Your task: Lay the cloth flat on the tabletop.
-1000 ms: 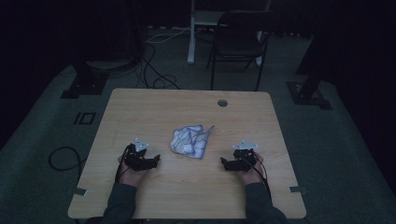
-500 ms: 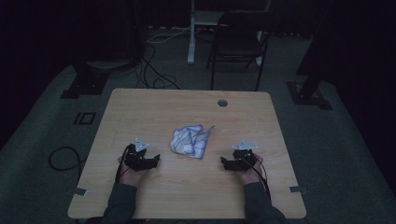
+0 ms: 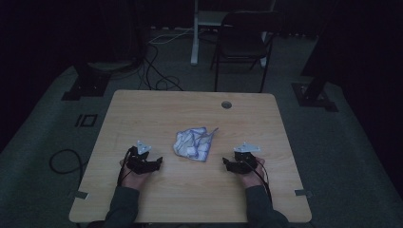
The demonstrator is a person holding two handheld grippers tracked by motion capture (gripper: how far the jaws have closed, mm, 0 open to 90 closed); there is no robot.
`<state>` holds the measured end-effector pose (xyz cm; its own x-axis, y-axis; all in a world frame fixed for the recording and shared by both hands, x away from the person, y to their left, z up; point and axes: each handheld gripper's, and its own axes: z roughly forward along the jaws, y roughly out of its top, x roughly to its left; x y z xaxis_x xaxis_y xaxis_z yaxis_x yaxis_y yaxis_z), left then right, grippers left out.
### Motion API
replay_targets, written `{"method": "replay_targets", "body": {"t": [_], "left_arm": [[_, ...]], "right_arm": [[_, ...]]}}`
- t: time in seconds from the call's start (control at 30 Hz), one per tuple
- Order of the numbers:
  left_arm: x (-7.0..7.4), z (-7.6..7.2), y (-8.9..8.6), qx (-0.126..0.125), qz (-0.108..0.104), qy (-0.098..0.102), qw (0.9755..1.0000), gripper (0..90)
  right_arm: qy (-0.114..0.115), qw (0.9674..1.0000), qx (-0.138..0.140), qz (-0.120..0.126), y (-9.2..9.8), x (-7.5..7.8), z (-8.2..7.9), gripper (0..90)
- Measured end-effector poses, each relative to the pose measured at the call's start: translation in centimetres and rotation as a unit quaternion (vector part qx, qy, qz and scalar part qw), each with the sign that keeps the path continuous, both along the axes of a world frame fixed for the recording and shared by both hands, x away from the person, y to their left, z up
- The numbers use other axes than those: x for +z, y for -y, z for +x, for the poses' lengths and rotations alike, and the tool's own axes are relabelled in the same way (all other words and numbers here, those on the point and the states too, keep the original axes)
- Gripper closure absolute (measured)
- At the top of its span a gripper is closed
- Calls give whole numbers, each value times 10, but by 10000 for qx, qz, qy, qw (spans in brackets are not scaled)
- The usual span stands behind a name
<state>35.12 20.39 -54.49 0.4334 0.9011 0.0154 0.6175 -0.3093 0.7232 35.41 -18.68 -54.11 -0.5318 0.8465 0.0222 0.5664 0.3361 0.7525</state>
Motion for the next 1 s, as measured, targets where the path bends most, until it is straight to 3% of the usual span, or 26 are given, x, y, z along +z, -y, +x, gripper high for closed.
{"method": "replay_targets", "body": {"t": [0.33, 1.0], "left_arm": [[0, 0, 0, 4, -1, 0, 10000, 242], [0, 0, 0, 5, -3, 1, 10000, 242]], "right_arm": [[218, 9993, 36, 289, 0, 18, -3, 493], [413, 9983, 211, 348, -28, 38, 15, 572]]}}
